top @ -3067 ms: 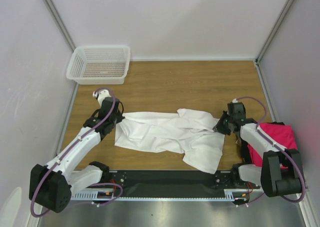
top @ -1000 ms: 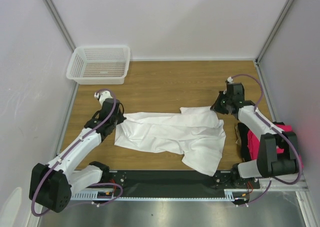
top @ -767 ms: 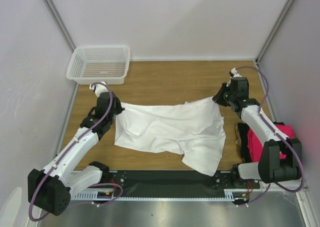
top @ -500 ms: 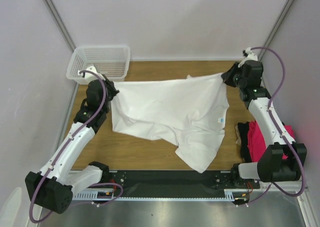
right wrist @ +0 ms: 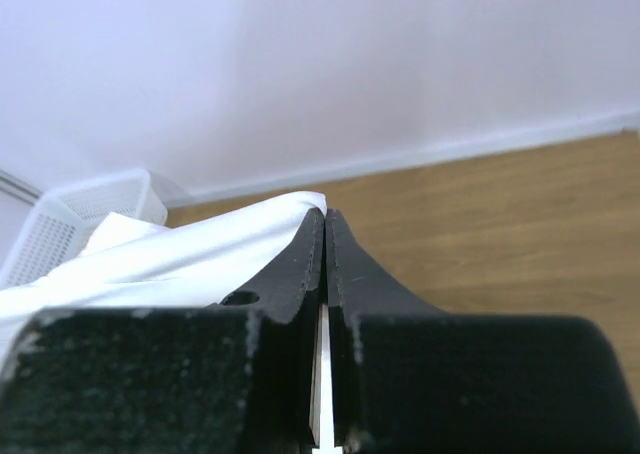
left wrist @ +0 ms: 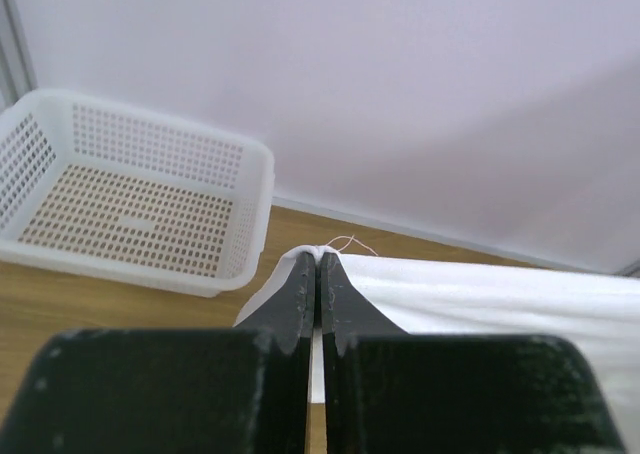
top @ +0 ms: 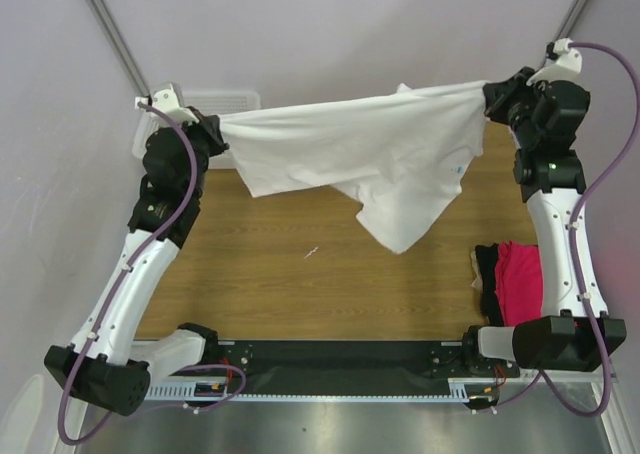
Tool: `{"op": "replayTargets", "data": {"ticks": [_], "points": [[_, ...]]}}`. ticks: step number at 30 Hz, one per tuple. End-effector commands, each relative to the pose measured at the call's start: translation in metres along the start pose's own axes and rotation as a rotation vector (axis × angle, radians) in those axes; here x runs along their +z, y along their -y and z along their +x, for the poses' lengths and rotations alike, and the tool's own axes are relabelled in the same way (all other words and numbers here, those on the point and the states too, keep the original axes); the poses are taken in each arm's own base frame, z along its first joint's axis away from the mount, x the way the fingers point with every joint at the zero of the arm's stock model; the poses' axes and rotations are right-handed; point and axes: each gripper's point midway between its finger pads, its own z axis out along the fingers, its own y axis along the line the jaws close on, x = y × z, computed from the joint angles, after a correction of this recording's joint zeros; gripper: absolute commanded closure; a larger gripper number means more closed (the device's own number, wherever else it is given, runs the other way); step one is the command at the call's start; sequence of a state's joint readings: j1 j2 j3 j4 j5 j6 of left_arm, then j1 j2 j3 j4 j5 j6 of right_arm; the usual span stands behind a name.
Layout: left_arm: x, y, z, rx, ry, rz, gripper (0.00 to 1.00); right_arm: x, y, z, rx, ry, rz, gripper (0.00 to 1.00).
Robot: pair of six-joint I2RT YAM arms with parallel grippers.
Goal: Fold and stack the t-shirts
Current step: Flatten the tshirt out
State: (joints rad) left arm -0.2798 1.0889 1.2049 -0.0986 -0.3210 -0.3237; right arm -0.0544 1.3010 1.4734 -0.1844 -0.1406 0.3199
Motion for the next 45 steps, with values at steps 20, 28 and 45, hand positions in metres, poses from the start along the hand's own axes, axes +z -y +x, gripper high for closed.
{"op": "replayTargets", "data": {"ticks": [20, 28, 45], "points": [[-0.127, -0.007, -0.175, 0.086, 0.322, 0.013, 1.0, -0.157, -0.076, -0.158, -0.171, 0.34, -0.094, 1.0], [-0.147, 0.003, -0.189, 0.118, 0.325, 0.076, 1.0, -0.201, -0.061, -0.125, -0.123, 0.254, -0.013, 1.0], [-0.135, 0.012, -0.13, 0.15, 0.154, 0.173, 1.0, -0.202, -0.017, -0.075, -0.09, 0.166, 0.158, 1.0]]}}
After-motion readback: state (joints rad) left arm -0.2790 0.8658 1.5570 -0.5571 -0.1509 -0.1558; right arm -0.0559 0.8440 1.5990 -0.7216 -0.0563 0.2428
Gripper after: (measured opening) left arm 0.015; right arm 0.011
